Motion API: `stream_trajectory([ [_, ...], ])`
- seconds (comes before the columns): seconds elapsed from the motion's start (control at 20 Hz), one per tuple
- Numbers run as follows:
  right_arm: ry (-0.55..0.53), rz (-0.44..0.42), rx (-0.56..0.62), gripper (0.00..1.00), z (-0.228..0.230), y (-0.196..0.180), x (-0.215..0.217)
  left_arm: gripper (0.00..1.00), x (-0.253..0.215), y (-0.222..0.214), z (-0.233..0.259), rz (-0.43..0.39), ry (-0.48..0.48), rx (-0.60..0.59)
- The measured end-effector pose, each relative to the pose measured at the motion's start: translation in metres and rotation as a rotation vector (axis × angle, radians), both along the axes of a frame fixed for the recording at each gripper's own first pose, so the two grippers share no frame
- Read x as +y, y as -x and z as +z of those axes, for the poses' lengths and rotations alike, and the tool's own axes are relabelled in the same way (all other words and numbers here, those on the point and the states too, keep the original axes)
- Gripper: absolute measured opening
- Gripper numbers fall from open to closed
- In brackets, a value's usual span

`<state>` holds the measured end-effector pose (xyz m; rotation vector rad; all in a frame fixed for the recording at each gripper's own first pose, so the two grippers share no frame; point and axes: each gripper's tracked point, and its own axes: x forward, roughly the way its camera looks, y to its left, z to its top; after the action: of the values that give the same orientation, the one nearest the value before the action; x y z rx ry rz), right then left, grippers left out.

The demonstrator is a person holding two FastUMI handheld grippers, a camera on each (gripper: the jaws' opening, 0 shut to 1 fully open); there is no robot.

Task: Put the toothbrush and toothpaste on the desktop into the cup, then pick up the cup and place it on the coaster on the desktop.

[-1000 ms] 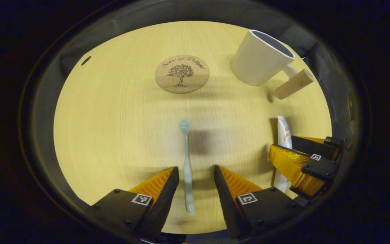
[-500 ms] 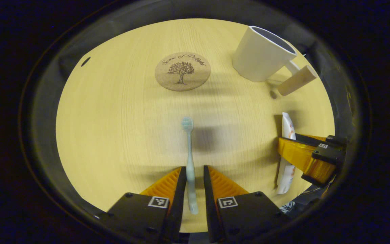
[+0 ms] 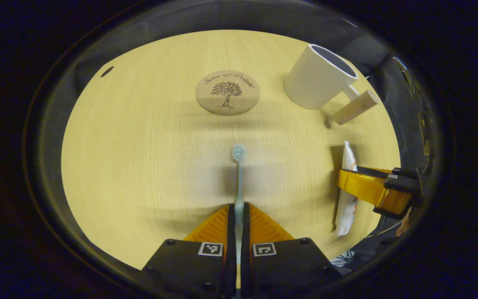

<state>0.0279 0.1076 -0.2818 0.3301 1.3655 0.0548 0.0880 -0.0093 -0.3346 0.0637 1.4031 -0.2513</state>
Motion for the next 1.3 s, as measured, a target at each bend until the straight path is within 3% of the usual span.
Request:
stream_trajectory([
  [0.1, -0.005, 0.015, -0.059, 0.33, 0.002, -0.003, 0.000, 0.12, 0.002, 0.001, 0.001, 0.033, 0.010, -0.018],
  [0.15, -0.009, 0.026, -0.094, 0.44, 0.004, -0.005, -0.001, 0.12, 0.002, 0.001, 0.003, 0.060, 0.029, -0.036],
  [0.2, -0.011, 0.035, -0.121, 0.38, 0.004, -0.008, -0.002, 0.12, 0.003, 0.001, 0.005, 0.080, 0.042, -0.052],
  [0.25, -0.009, 0.044, -0.156, 0.44, 0.005, -0.008, -0.002, 0.12, 0.006, 0.002, 0.009, 0.118, 0.062, -0.087],
  [0.3, -0.016, 0.059, -0.204, 0.33, 0.008, -0.010, -0.003, 0.12, 0.007, 0.002, 0.015, 0.148, 0.088, -0.122],
  [0.55, -0.037, 0.080, -0.395, 0.38, 0.026, -0.023, -0.007, 0.12, 0.008, 0.003, 0.035, 0.235, 0.172, -0.275],
  [0.85, 0.030, 0.053, -0.598, 0.38, 0.056, -0.035, -0.017, 0.12, 0.007, -0.005, 0.063, 0.236, 0.236, -0.441],
  [1.3, 0.076, -0.040, -0.806, 0.38, 0.128, -0.074, -0.027, 0.12, -0.019, -0.033, 0.123, 0.112, 0.319, -0.651],
])
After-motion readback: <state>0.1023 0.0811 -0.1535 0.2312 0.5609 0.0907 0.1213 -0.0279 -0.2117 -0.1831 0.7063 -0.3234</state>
